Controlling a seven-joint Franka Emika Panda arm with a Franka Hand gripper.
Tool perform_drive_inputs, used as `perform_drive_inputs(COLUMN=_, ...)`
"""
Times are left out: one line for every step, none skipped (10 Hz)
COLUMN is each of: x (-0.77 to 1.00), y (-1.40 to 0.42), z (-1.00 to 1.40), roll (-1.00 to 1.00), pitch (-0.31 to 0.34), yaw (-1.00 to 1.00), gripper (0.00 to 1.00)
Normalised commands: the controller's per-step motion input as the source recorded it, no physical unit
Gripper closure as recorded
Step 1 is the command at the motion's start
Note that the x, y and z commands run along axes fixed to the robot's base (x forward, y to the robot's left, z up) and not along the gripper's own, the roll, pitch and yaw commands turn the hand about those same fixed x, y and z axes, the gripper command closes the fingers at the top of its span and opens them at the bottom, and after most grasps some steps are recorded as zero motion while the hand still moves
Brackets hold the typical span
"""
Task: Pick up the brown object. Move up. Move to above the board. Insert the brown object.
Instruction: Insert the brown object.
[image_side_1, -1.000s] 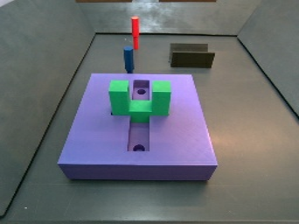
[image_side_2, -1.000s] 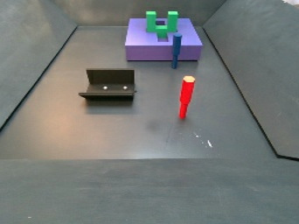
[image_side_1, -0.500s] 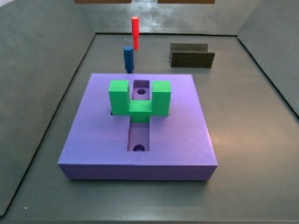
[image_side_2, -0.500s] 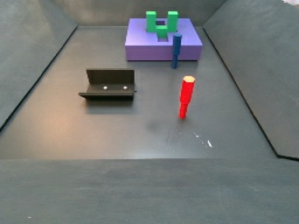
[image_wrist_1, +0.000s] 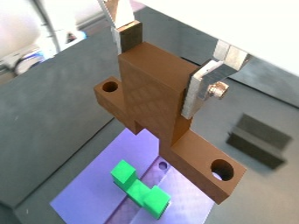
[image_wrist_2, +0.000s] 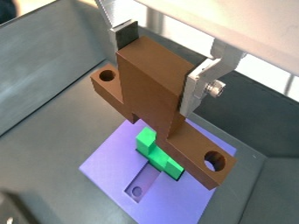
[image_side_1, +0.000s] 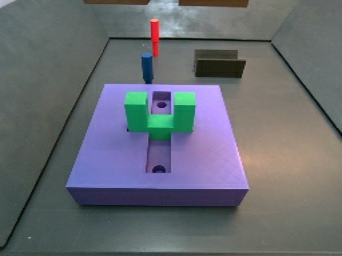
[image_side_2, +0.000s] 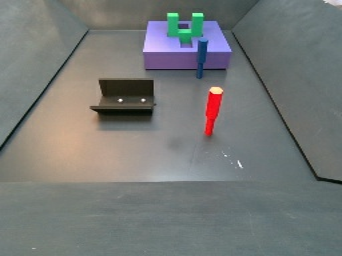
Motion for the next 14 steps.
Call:
perform_drive_inputs(x=0.00, y=-0.11, z=0.00, roll=0.00, pitch=-0.049, yaw=-0.99, gripper=1.00)
perform_drive_inputs(x=0.00, y=-0.10, z=-0.01, roll=0.00, pitch=-0.021, yaw=-1.00, gripper=1.00)
perform_drive_inputs(x=0.00, y=-0.09, z=-0.03, roll=0.00, pitch=-0.011, yaw=-1.00, gripper=1.00)
perform_drive_inputs(x=0.00, y=-0.09, z=-0.08, roll=0.00, pitch=-0.017, yaw=-1.00, gripper=1.00)
perform_drive_inputs(x=0.00, y=-0.09, z=-0.20, roll=0.03, pitch=-0.039, yaw=-0.99, gripper=1.00)
perform_drive_inputs(x=0.04, y=-0.06, z=-0.35, roll=0.07, pitch=-0.104, yaw=-0.97, gripper=1.00)
perform_drive_inputs(x=0.05, y=-0.05, z=-0.39, roll=0.09, pitch=-0.100, yaw=-0.97, gripper=1.00)
perform_drive_inputs(x=0.06, y=-0.08, z=-0.41, roll=0.13, pitch=-0.084, yaw=-0.95, gripper=1.00)
perform_drive_inputs(x=0.04, y=-0.09, z=-0.37, roll=0.12, pitch=-0.050, yaw=-0.96, gripper=1.00)
perform_drive_inputs(x=0.03, y=-0.09, z=-0.35, roll=0.12, pitch=-0.036, yaw=-0.97, gripper=1.00)
perform_drive_inputs(x=0.03, y=-0.10, z=-0.29, roll=0.06, pitch=-0.013, yaw=-0.98, gripper=1.00)
perform_drive_inputs(x=0.05, y=-0.07, z=-0.34, roll=0.00, pitch=0.000, yaw=-0.98, gripper=1.00)
perform_drive_inputs(x=0.05, y=-0.07, z=-0.33, roll=0.00, pitch=0.000, yaw=-0.99, gripper=1.00)
perform_drive_inputs(x=0.03, y=-0.07, z=-0.32, roll=0.00, pitch=0.000, yaw=-1.00, gripper=1.00)
